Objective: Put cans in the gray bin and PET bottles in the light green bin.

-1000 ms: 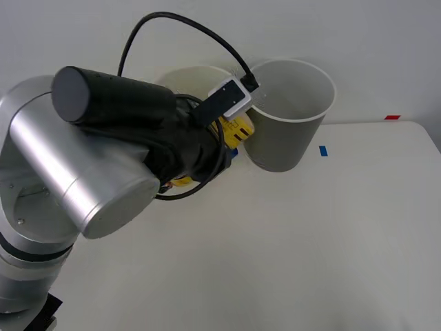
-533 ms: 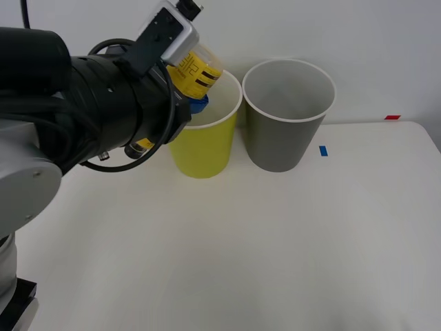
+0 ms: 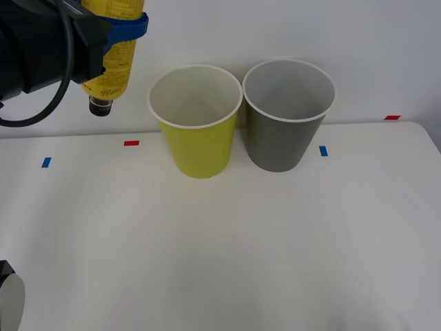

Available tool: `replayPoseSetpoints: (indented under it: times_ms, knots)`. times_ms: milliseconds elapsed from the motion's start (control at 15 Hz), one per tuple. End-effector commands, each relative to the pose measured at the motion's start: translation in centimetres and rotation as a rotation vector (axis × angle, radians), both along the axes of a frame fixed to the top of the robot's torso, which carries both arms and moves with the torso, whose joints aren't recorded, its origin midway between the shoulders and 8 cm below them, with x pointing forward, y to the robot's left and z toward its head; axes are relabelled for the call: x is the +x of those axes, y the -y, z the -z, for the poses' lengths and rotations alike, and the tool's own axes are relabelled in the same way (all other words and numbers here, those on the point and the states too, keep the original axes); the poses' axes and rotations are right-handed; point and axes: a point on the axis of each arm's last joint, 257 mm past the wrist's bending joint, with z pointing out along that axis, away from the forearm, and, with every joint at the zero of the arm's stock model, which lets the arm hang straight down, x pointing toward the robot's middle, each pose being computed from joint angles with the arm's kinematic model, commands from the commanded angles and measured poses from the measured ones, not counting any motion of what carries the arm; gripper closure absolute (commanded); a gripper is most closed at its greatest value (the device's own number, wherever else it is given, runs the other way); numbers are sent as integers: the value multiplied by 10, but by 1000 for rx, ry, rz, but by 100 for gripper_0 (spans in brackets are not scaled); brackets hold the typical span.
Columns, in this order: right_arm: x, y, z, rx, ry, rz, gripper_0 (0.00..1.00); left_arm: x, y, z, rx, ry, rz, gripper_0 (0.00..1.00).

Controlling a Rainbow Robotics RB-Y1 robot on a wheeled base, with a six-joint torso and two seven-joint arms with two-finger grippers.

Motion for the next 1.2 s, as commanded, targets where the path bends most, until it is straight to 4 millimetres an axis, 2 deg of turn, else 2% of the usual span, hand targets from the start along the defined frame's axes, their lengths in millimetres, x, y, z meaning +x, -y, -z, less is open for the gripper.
replayPoseSetpoints:
  times_ms: [67, 267, 533, 733, 933, 1200]
  knots:
    - [0, 0, 0, 0, 0, 0, 0, -1, -12, -24, -47, 64, -15, 100]
    - [0, 0, 0, 0, 0, 0, 0, 4, -15, -40, -80, 106, -25, 100]
    - [0, 0, 0, 0, 0, 0, 0, 41, 6, -51, -135, 164, -4, 100]
    - [0, 0, 0, 0, 0, 0, 0, 69, 27, -43, -196, 160, 26, 100]
    - [0, 0, 0, 0, 0, 0, 0, 86, 44, -29, -233, 129, 56, 100]
    - [0, 0, 0, 0, 0, 0, 0, 109, 55, -15, -282, 112, 68, 100]
